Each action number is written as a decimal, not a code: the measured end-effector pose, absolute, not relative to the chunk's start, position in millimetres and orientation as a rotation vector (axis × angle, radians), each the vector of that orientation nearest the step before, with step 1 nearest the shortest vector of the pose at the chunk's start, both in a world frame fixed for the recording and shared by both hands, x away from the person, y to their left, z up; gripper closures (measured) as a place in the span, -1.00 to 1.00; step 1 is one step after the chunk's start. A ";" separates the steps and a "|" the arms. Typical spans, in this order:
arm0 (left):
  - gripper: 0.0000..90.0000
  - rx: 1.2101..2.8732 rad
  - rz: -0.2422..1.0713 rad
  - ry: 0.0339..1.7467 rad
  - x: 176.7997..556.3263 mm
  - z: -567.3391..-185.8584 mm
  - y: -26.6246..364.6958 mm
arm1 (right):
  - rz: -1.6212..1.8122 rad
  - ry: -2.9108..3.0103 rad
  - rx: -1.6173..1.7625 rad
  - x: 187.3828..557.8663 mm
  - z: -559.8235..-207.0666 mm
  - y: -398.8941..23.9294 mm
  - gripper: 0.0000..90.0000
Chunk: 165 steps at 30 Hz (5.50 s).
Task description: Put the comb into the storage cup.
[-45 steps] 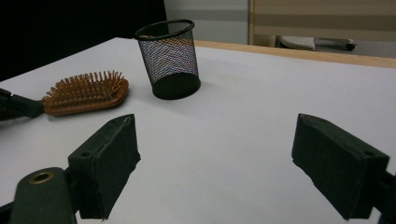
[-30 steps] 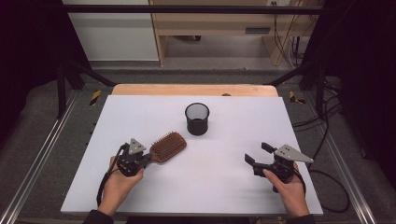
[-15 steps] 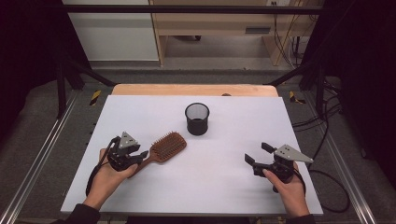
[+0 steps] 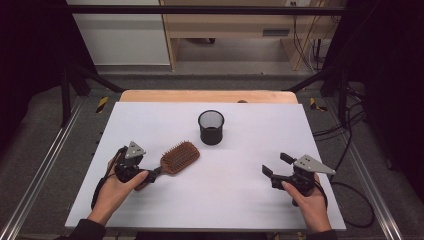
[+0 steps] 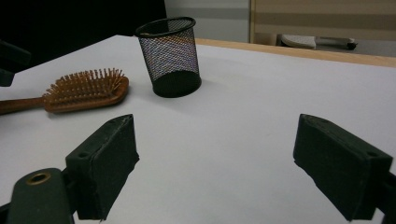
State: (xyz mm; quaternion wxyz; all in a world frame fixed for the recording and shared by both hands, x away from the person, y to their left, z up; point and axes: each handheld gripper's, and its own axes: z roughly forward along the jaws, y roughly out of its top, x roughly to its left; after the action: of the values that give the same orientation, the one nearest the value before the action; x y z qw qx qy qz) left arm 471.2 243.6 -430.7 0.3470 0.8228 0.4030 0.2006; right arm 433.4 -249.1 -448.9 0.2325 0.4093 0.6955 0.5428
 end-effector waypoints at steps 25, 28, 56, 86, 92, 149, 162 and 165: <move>-0.87 2.310 0.427 1.002 478.4 -443.6 233.3 | 1.491 1.938 1.109 434.0 -450.6 -247.5 -0.82; -0.87 2.346 0.407 0.996 478.8 -446.4 231.1 | 1.490 1.942 1.110 434.0 -450.7 -247.1 -0.82; -0.74 2.385 0.365 0.981 480.1 -450.5 225.1 | 1.484 1.944 1.109 434.2 -451.1 -246.5 -0.82; 0.31 2.509 0.270 0.973 494.9 -453.7 221.1 | 1.483 1.951 1.107 434.6 -451.5 -245.9 -0.82; 0.42 2.520 0.262 0.962 495.4 -452.9 219.5 | 1.484 1.951 1.107 434.5 -451.5 -246.0 -0.82; 0.62 2.069 0.583 0.852 455.4 -435.4 203.3 | 1.577 1.926 1.177 436.5 -452.5 -233.0 -0.85; 0.62 1.988 0.565 0.872 446.5 -438.9 203.1 | 1.655 1.832 1.227 435.7 -448.7 -232.2 -0.83; 0.62 1.979 0.579 0.868 445.2 -438.6 202.7 | 1.668 1.805 1.229 435.4 -446.8 -232.9 -0.82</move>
State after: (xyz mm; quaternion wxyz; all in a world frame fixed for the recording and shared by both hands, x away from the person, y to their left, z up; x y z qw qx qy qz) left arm 445.2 202.7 -438.6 0.4369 0.7958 0.3489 0.2328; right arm 435.4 -232.9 -446.8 0.1957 0.4385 0.6443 0.5953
